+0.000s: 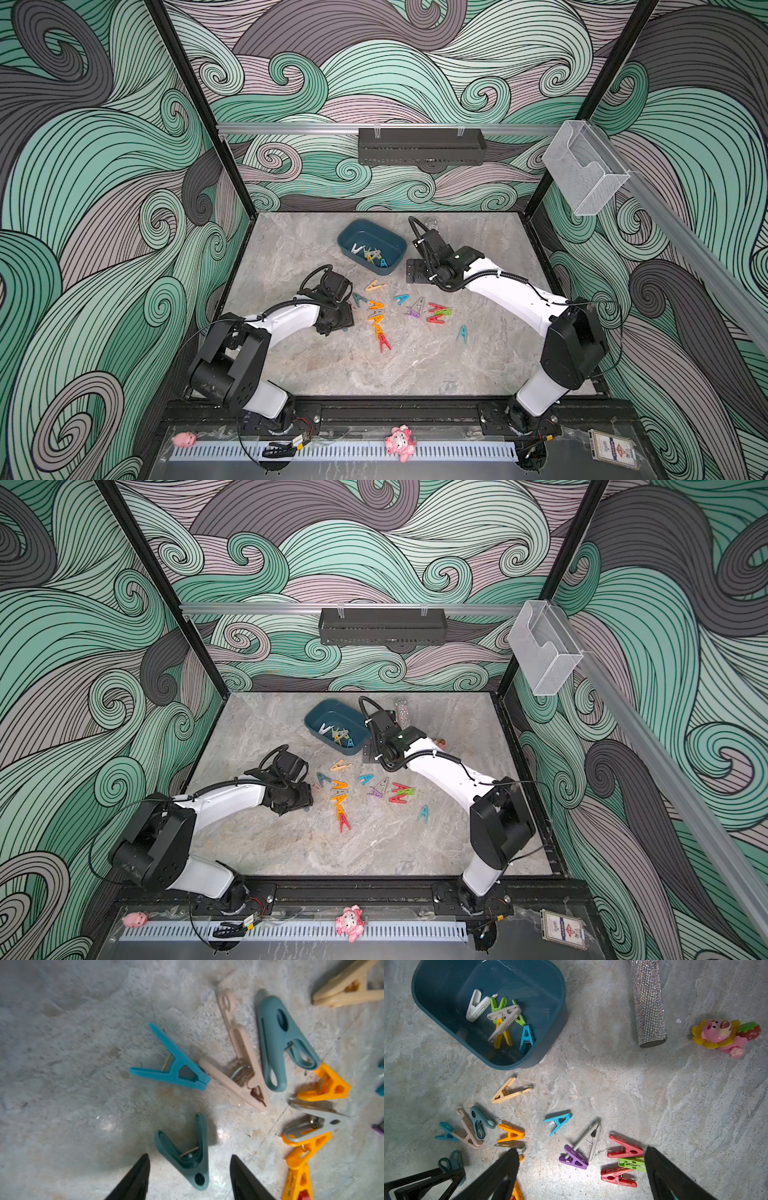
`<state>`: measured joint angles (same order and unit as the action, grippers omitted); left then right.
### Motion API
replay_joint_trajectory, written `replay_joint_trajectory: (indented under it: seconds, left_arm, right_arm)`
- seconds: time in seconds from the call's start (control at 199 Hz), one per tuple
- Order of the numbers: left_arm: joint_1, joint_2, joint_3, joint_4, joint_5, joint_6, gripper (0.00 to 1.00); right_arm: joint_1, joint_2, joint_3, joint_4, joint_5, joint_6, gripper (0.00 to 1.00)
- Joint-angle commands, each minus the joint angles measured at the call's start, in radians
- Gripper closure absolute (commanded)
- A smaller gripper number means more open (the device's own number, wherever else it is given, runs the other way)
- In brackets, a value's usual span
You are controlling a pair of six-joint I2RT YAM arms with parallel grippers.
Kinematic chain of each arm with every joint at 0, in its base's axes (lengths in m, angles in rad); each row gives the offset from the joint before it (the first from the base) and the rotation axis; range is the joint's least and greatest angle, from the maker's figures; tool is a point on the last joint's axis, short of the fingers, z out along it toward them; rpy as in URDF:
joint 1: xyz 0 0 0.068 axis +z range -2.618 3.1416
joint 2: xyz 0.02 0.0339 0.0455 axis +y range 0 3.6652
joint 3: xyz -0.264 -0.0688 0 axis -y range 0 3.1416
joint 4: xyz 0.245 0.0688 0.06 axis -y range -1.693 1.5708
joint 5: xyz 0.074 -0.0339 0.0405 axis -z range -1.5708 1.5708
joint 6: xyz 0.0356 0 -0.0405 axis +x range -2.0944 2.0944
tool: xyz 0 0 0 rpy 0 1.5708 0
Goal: Put the clothespins into the storage box
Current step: Pick up the clothespin from the center of the board.
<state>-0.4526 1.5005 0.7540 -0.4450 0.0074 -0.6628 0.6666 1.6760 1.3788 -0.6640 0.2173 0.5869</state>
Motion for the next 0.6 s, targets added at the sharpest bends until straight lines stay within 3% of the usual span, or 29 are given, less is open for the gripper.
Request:
replay_joint_trajectory:
  seconds: [0.0, 0.291, 0.597]
  left_arm:
    - [-0.008, 0.038, 0.05, -0.029, -0.036, 0.033, 0.48]
    - [-0.008, 0.055, 0.066, -0.067, -0.121, 0.07, 0.68]
    - [-0.008, 0.031, 0.057, -0.092, -0.122, 0.08, 0.74]
  right_arm:
    - [0.008, 0.01, 0.002, -0.017, 0.011, 0.024, 0.05]
    - [0.014, 0.01, -0.015, -0.006, 0.009, 0.028, 0.06]
    - [0.016, 0.008, -0.021, 0.002, 0.01, 0.031, 0.06]
